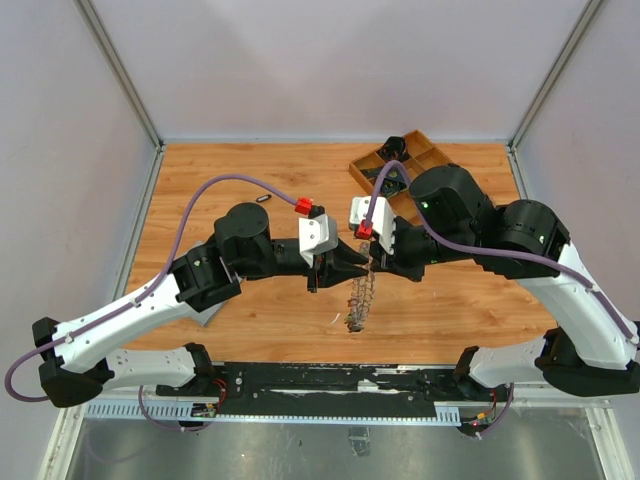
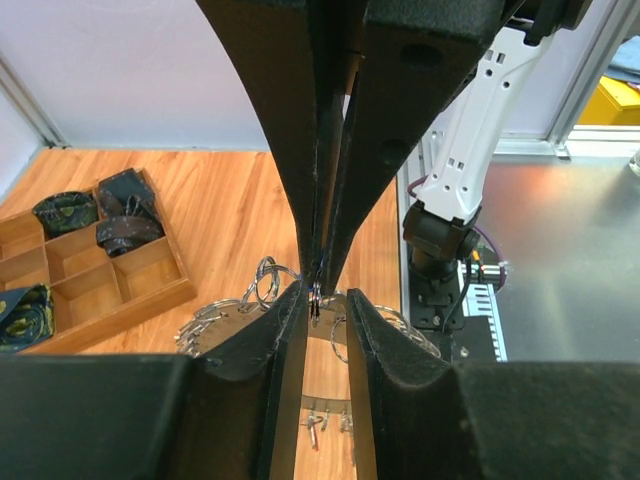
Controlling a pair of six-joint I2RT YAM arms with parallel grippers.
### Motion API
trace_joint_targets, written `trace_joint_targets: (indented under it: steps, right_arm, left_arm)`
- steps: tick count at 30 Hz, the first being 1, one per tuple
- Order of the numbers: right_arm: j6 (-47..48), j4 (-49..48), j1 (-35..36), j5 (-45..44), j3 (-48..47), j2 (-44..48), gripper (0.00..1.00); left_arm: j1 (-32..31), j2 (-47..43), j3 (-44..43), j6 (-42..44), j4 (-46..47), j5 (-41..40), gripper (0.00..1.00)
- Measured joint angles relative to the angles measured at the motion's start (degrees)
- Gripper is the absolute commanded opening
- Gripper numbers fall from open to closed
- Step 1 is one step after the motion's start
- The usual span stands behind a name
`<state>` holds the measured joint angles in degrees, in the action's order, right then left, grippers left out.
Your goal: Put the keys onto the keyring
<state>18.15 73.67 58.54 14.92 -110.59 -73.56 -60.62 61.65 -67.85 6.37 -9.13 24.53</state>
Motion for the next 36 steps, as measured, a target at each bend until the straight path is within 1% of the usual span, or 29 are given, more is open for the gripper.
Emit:
trace_joint_targets:
  steps: [10,12,13,17,18,19,20,21,22,28,34,36]
  right_arm:
    - [-0.2,-1.4,0.0,0.9,0.6,0.7,0.0]
    - [-0.3,-1.4,0.0,1.2,0.7,0.7,0.0]
    - [-0.3,-1.5,0.0,1.3,0.7,0.7,0.0]
    - [-0.3,-2.1,0.0,1.3,1.7,1.1,0.01]
    - [-0.4,-2.4,0.0,1.4,2.0,1.3,0.02]
    - [-0.4,-2.8,0.0,1.3,2.5,1.7,0.07]
    - [-0.5,-3.5,0.0,1.3,3.3,2.2,0.14]
    - [-0.6,-4.3,0.0,1.3,4.2,2.8,0.19]
    - [-1.0,-5.1,0.0,1.3,5.0,3.5,0.22]
    - [-1.9,-14.2,0.0,0.1,13.1,11.5,0.25]
    - [-4.2,-26.0,0.0,-1.4,23.6,21.2,0.24]
    - [-6.0,-29.5,0.0,-2.8,26.8,23.9,0.27]
  left_arm:
    - [0.0,0.1,0.0,0.0,0.0,0.0,0.13]
    - [0.0,0.2,0.0,0.0,0.0,-0.1,0.02]
    - [0.0,0.2,0.0,-0.1,0.0,-0.1,0.01]
    - [0.0,0.2,0.0,0.0,-0.4,-0.2,0.01]
    - [0.0,0.3,0.0,0.0,-0.4,-0.2,0.01]
    - [0.0,0.3,0.0,0.0,-0.4,-0.3,0.01]
    - [0.0,0.3,0.0,0.0,-0.4,-0.4,0.01]
    - [0.0,0.3,0.0,0.0,-0.5,-0.5,0.0]
    - [0.0,0.2,0.0,0.0,-0.5,-0.6,0.01]
    - [0.0,-0.5,1.2,-0.2,-0.5,-1.8,0.01]
    - [0.0,-2.0,2.2,-1.1,-0.4,-2.4,0.0]
    - [0.0,-2.7,2.7,-1.5,0.2,-2.5,0.01]
